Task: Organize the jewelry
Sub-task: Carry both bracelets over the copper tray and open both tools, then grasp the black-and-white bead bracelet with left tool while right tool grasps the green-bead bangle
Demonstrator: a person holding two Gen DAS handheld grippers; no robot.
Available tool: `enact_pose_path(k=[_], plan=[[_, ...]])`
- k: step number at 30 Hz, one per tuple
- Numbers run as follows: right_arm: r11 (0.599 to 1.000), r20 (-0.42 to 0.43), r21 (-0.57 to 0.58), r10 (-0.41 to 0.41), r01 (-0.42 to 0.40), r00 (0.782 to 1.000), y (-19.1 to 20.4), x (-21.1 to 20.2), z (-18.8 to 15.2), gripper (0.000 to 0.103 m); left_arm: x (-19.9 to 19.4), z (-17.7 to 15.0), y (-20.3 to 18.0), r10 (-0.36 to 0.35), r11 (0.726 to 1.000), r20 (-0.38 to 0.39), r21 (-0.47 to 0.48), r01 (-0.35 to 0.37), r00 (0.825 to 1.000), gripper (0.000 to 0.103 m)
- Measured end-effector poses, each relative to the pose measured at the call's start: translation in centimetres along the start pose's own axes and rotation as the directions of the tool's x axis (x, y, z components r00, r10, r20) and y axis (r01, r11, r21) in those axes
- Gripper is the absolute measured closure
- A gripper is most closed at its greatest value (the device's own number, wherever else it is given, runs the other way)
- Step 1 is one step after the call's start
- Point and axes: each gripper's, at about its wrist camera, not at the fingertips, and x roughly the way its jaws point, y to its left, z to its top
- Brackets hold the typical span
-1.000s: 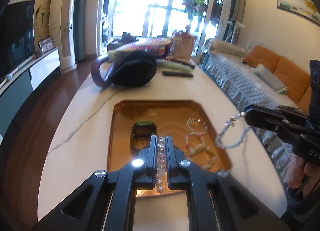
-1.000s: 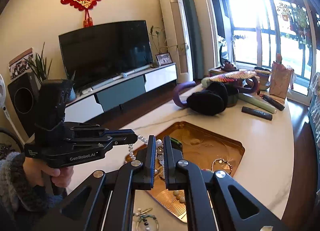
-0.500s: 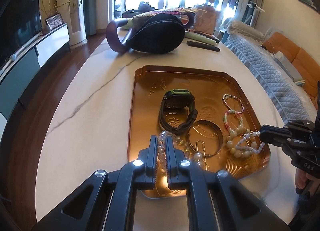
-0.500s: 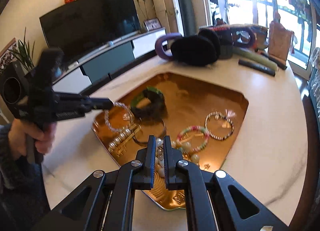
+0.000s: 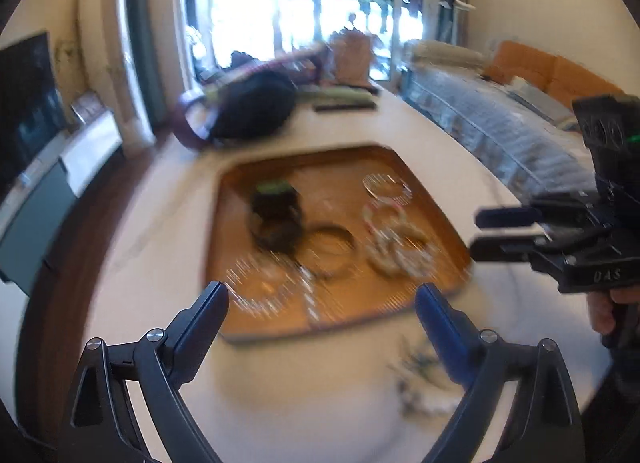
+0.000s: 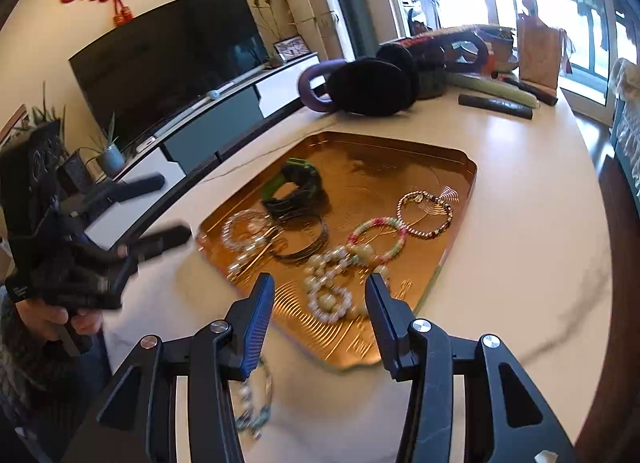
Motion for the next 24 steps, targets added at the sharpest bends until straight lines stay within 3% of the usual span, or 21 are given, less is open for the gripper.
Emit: enact_pose_path(k=[2, 4, 6, 8, 12, 14, 17, 19, 20, 24], plan=[[1.0, -0.017, -0.01, -0.011, 0.011, 1.0, 0.8, -0.6, -0.9, 0.058, 0.3, -1.2, -0.6, -0.059, 0.998, -0.054, 0.003, 0.059, 0.997, 0.009], [0.999, -0.033, -0.028, -0.034, 0.033, 0.999, 1.8, -1.1, -2.6, 0.06, 0.4, -2.2, -1.4, -0.057, 0.997, -0.083, 0.047, 0.061, 0.995, 0.011], [0.999, -0.084, -0.036, -0.039, 0.036, 0.996, 2.3, -0.5, -4.1, 0.077, 0.3, -3.0, -2.2, -0.042, 0.994, -0.101, 0.098, 0.051, 0.994, 0.02], [0.999, -0.135, -0.037, -0.023, 0.018, 0.991, 2.5, 0.5, -5.1, 0.086, 0.6, -3.7, -2.8, -0.041, 0.991, -0.127, 0.121, 0.057, 0.991, 0.031], [0.997, -0.149, -0.074, -0.018, 0.007, 0.989, 3.0, 1.2, -5.1, 0.087, 1.8, -4.7, -3.4, -0.1, 0.987, -0.215, 0.098, 0.123, 0.971, 0.052], [0.996, -0.163, -0.094, -0.019, 0.004, 0.987, 3.1, 1.7, -5.2, 0.087, 2.2, -4.9, -4.2, -0.121, 0.983, -0.231, 0.11, 0.149, 0.965, 0.053], [0.991, -0.186, -0.136, -0.044, 0.019, 0.982, 3.6, 2.5, -5.9, 0.088, 2.7, -5.4, -5.2, -0.072, 0.98, -0.233, 0.165, 0.113, 0.97, 0.055], [0.974, -0.169, -0.215, -0.108, 0.07, 0.98, 4.4, 2.7, -6.1, 0.093, 2.6, -5.1, -5.1, -0.082, 0.982, -0.236, 0.149, 0.119, 0.968, 0.069], [0.966, -0.157, -0.24, -0.14, 0.1, 0.978, 4.7, 2.8, -6.1, 0.1, 2.5, -4.9, -4.7, -0.074, 0.985, -0.233, 0.134, 0.107, 0.97, 0.091], [0.962, -0.131, -0.238, -0.17, 0.135, 0.977, 4.5, 2.7, -6.0, 0.101, 1.7, -4.2, -3.1, -0.073, 0.993, -0.195, 0.077, 0.089, 0.978, 0.098]])
